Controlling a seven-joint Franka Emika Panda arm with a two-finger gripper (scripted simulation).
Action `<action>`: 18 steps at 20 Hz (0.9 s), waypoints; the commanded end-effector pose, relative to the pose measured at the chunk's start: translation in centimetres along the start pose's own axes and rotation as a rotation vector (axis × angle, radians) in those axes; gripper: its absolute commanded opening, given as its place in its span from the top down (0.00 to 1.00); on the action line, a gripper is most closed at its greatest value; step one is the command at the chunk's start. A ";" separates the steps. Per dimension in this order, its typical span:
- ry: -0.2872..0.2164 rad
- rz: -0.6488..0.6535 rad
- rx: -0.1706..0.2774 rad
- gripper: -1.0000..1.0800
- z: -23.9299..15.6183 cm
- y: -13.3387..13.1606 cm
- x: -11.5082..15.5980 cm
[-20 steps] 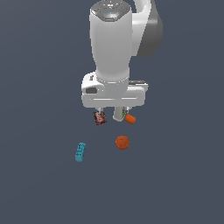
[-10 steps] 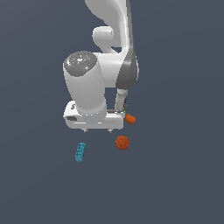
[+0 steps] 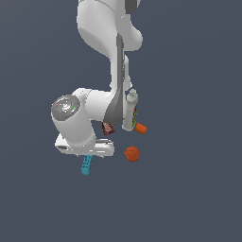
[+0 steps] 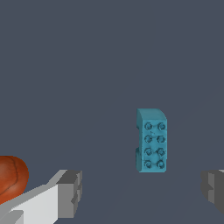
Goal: Pick up a designated object from a clutter of objects.
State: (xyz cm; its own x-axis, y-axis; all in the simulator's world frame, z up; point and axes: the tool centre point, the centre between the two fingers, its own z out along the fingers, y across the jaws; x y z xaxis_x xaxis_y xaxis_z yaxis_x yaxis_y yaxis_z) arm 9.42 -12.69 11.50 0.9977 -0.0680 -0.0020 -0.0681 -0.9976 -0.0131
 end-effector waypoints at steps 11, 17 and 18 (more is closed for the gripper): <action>0.002 0.014 -0.013 0.04 4.2 3.4 0.4; 0.001 0.014 -0.013 0.04 5.0 3.3 0.4; 0.001 0.014 -0.013 0.04 5.4 3.3 0.4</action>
State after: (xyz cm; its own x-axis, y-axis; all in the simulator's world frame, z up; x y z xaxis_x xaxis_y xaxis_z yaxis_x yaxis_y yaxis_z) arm 9.60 -15.99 6.56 0.9966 -0.0821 -0.0001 -0.0821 -0.9966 -0.0003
